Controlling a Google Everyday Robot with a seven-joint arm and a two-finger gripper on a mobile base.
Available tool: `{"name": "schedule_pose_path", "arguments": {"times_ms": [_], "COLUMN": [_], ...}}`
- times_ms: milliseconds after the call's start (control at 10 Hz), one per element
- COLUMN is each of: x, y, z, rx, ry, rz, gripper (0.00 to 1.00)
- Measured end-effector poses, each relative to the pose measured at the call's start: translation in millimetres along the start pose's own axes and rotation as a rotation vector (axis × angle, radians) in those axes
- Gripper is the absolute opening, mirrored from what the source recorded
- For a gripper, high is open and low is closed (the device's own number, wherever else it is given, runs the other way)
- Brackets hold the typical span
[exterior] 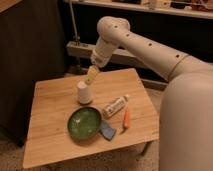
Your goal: Pick up the ceramic bowl
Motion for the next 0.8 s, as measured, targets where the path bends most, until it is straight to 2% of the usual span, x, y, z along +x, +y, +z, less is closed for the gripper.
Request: {"name": "schedule_pose_path", "arguments": {"times_ms": [200, 300, 400, 500, 600, 700, 800], "x": [12.0, 14.2, 25.9, 36.7, 39.2, 50.2, 75.0], "y": [11.8, 15.9, 11.6, 4.2, 0.8, -6.9, -21.1], "z": [3.1, 5.7, 5.9, 8.7, 11.9, 14.6, 19.5], "rx": [0.194, 0.233, 0.247, 0.215, 0.161, 0.067, -0.044], "ry": [0.064, 0.081, 0.101, 0.101, 0.087, 0.062, 0.031], "rz": [0.169, 0.201, 0.231, 0.268, 0.283, 0.319, 0.373], "gripper": [0.8, 0.8, 0.8, 0.8, 0.8, 0.8, 0.8]}}
